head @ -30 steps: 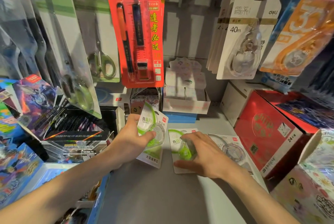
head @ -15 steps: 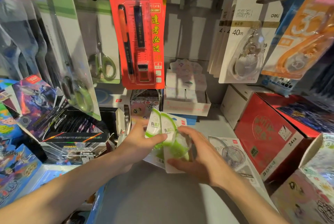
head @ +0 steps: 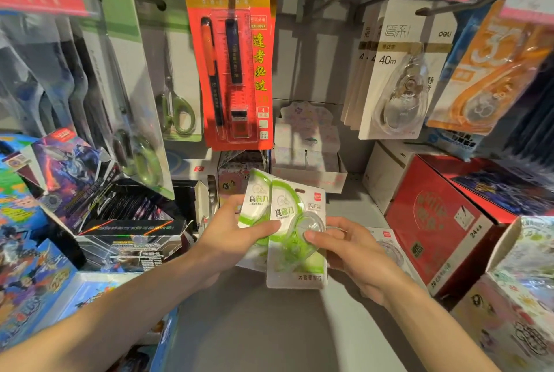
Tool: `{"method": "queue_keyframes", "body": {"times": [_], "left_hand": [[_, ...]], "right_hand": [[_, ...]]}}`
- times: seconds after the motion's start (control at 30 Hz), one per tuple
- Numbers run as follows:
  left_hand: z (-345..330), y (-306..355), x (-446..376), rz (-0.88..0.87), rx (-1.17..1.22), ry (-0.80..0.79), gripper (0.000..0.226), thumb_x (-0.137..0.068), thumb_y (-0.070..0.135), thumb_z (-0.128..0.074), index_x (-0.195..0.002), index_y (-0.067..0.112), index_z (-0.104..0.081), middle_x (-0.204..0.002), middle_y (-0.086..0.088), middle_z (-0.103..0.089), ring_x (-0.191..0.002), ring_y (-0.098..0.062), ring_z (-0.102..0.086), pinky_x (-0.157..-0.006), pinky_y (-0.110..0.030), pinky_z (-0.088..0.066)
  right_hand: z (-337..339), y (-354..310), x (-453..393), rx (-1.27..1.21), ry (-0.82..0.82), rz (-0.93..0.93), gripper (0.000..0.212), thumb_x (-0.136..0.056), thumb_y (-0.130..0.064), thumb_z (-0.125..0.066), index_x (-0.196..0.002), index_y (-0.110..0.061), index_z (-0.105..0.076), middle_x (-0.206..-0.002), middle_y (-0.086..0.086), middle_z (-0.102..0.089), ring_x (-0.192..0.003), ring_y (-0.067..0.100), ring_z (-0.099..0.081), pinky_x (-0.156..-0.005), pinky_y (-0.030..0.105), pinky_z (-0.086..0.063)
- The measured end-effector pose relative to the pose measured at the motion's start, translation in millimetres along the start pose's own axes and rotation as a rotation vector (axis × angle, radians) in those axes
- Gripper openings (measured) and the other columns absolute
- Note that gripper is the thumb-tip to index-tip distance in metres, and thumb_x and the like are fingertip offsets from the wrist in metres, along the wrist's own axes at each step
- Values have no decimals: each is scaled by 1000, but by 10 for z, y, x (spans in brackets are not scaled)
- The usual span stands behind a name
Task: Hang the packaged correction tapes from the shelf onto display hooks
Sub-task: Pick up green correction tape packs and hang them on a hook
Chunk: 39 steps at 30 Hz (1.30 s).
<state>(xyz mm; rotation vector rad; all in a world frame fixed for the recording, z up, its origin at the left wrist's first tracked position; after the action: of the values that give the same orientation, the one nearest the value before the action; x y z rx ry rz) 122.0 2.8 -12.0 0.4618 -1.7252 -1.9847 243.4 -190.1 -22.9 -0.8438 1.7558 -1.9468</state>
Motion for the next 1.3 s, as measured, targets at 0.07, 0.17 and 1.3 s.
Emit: {"method": "queue_keyframes", "body": {"times": [0.07, 0.17, 1.3], "left_hand": [[14, 26, 36, -14, 14, -5, 43, -80, 24, -86, -110, 34, -57, -107, 14, -73, -100, 0, -71, -83, -17, -55], [41, 71, 118, -28, 40, -31, 42, -83, 22, -84, -117, 29, -60, -112, 6, -76, -106, -13, -73, -99, -39, -55], [-194, 1506, 1134, -621, -264, 226, 46, -82, 48, -79, -118, 57, -51, -116, 37, -68, -104, 12, -67, -79, -15, -56]], "right_hand": [[59, -25, 62, -67, 30, -3, 65, -66, -20, -87, -123, -5, -61, -104, 14, -81, -90, 28, -79, -87, 44, -60], [149, -80, 195, -128, 75, 45, 70, -62, -17, -87, -124, -3, -59, -105, 17, -80, -89, 31, -80, -81, 40, -63], [984, -1489, 1145, 263, -13, 694, 45, -88, -27, -81, -123, -36, -56, -114, -15, -77, -100, 6, -76, -76, 23, -62]]}}
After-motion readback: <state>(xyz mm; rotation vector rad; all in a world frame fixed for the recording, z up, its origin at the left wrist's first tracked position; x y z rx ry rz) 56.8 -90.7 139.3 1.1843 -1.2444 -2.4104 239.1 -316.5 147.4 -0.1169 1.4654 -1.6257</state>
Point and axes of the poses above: each hand's wrist, its own x-axis away from the middle knuckle, its own z-axis out of the back of the hand, y = z × x, the point moved 1 cm from there along -x, towards the middle knuckle
